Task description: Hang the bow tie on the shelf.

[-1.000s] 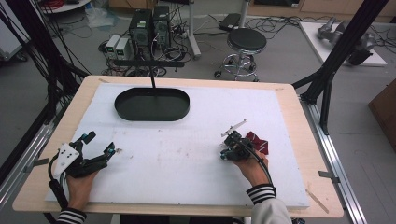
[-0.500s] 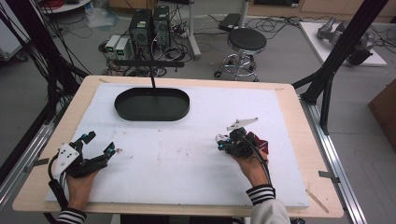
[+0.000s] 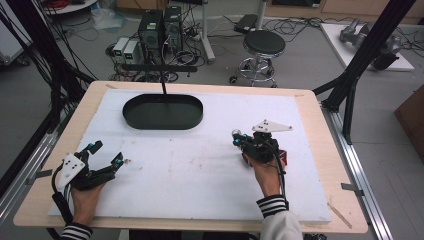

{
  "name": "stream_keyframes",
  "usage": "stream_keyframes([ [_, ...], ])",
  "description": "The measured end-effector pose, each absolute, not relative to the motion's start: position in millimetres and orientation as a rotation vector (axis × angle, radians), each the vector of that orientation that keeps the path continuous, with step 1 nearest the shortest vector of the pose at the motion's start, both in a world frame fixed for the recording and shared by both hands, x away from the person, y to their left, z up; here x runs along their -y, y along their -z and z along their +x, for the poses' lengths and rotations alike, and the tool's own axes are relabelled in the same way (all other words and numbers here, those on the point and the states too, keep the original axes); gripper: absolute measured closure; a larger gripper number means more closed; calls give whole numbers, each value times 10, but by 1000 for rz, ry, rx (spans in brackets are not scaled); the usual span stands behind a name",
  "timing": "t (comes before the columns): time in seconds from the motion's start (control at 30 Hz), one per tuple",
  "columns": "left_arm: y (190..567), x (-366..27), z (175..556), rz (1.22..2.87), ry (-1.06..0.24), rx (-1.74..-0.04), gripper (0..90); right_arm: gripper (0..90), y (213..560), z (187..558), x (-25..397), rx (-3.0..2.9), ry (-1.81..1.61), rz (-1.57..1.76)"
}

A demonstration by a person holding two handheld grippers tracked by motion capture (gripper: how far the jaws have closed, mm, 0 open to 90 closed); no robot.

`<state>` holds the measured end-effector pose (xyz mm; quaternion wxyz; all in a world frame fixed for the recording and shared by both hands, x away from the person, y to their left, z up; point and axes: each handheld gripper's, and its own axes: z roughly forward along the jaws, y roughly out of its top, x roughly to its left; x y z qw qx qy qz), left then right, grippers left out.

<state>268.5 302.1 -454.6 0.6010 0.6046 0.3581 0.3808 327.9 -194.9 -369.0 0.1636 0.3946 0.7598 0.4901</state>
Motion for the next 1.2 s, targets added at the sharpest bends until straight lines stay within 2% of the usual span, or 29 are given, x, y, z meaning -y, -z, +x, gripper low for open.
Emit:
stream_keyframes([
  [0.4, 4547, -3022, 2688, 1397, -881, -833, 169, 877, 3348, 3239, 1817, -1936, -1574, 1015],
  [1.2, 4547, -3027, 2687, 1395, -878, -832, 169, 877, 2803, 3440, 1633, -1805, -1703, 966],
])
